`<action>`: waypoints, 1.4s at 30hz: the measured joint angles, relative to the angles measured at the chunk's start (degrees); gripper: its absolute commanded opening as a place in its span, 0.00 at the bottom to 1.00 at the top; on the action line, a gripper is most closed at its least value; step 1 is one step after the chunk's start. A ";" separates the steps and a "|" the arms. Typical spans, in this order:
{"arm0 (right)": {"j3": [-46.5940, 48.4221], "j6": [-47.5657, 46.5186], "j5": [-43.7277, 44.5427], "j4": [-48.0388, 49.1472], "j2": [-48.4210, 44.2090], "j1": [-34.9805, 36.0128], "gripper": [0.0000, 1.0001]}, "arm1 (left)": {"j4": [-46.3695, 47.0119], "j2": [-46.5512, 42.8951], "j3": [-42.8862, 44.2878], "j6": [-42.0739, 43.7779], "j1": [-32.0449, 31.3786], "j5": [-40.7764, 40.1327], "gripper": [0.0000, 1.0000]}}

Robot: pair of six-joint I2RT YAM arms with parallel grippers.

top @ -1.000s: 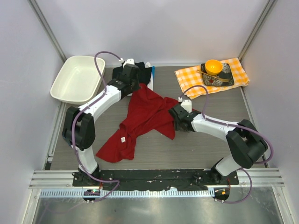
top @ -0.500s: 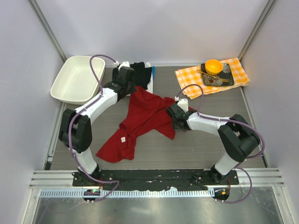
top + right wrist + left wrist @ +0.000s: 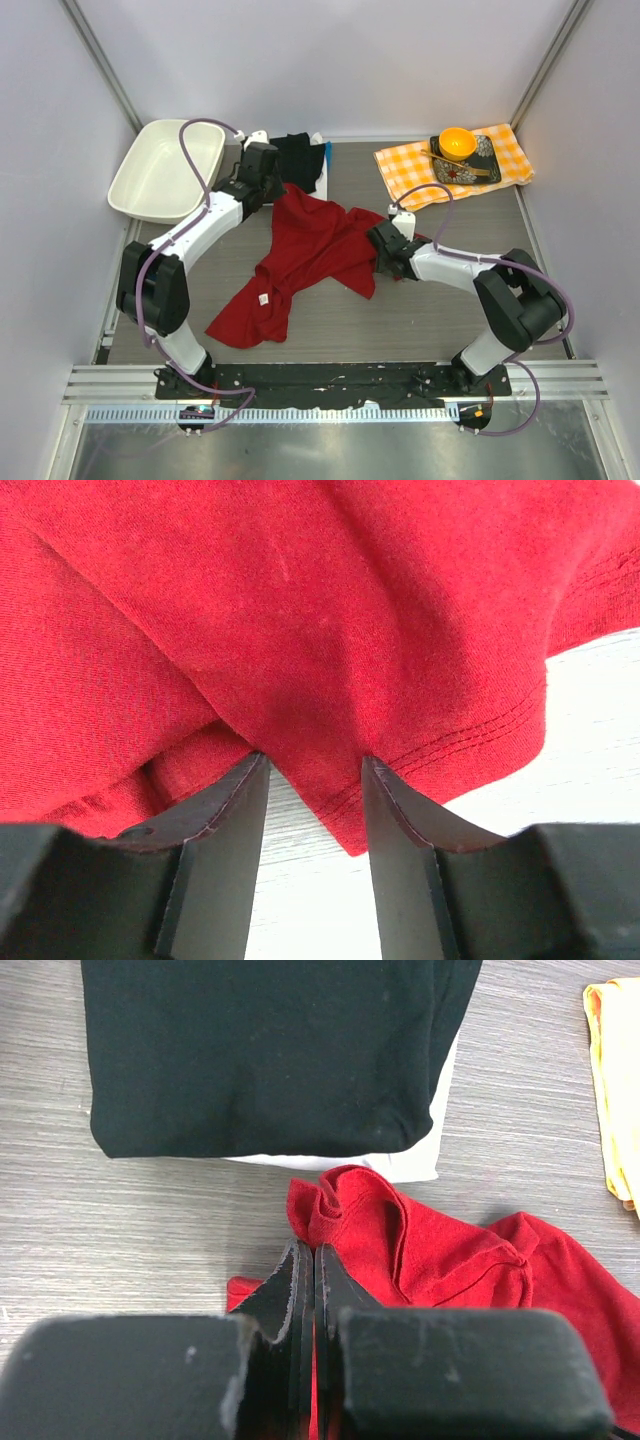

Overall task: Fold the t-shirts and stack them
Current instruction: Flatten the tshirt out

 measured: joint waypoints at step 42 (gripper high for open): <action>66.53 -23.52 -9.88 -24.37 -21.62 -0.39 0.01 | -15.39 -35.82 25.92 4.48 1.70 11.04 0.01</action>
